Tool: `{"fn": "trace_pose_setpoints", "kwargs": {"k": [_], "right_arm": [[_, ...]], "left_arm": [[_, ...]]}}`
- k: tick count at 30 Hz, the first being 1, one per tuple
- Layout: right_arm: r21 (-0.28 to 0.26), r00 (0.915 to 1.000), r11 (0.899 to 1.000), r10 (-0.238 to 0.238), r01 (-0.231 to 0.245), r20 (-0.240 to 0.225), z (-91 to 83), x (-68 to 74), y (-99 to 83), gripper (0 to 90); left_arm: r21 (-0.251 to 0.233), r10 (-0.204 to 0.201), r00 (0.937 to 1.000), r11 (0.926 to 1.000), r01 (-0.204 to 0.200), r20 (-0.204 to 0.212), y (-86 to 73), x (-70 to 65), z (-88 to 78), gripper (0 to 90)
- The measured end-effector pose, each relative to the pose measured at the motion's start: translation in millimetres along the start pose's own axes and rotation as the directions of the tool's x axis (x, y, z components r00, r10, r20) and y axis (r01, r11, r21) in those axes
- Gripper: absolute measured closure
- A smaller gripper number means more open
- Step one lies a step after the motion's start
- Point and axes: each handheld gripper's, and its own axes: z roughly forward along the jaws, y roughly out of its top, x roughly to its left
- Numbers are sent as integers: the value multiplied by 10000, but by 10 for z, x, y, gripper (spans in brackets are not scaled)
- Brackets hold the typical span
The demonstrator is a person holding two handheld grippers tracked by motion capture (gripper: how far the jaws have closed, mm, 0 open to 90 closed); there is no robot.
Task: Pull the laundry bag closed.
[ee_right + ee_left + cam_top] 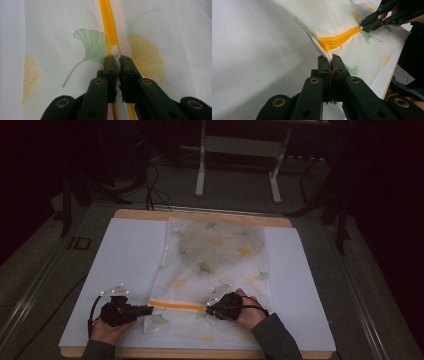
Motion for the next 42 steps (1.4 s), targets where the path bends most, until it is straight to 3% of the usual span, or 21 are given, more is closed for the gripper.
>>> {"fn": "trace_pose_setpoints", "kwargs": {"k": [42], "right_arm": [[429,9983,9979,473,-488,346,-250,-89,-357,844]], "left_arm": [[-25,-18,10000,10000,18,-20,-4,7,-7,885]]}}
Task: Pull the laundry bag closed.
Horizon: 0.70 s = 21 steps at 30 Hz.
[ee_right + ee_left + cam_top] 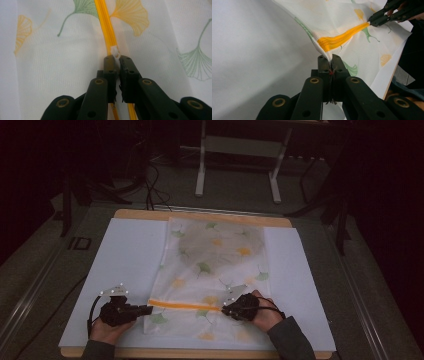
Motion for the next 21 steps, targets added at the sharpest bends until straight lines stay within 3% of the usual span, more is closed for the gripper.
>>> {"fn": "trace_pose_setpoints", "kwargs": {"k": [21], "right_arm": [[146,9997,9997,206,-207,98,-88,-40,-131,844]], "left_arm": [[-5,-19,10000,10000,19,-10,-1,1,-5,885]]}}
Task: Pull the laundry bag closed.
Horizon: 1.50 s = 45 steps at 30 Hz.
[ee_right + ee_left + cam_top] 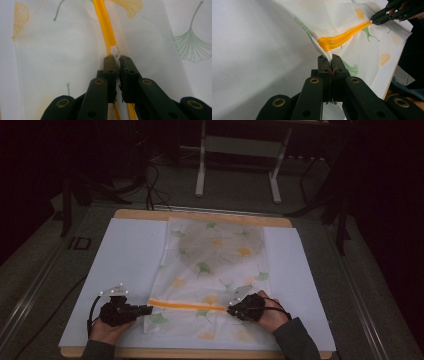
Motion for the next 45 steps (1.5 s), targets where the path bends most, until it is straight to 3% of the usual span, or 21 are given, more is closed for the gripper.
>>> {"fn": "trace_pose_setpoints", "kwargs": {"k": [45], "right_arm": [[785,9989,9961,390,-411,276,-257,-122,-332,844]], "left_arm": [[-55,-51,10000,10000,51,-14,-6,13,-16,885]]}}
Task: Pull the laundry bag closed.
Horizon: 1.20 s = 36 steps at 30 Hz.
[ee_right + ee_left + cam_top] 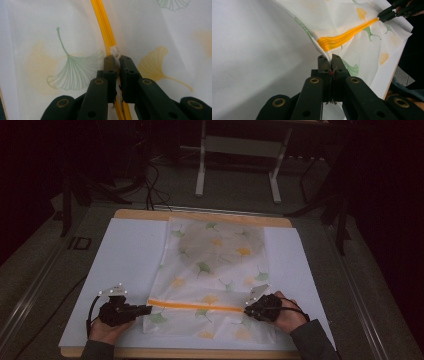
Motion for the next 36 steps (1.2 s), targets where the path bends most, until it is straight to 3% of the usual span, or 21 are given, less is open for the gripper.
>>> {"fn": "trace_pose_setpoints", "kwargs": {"k": [19,36], "right_arm": [[548,9986,9974,448,-463,271,-164,-83,-278,844],[680,9960,9938,868,-882,226,-342,-115,-522,844]], "left_arm": [[-5,-34,10000,10000,34,-40,-4,8,-9,885],[136,-5,10000,9999,4,55,-26,-2,4,885]]}}
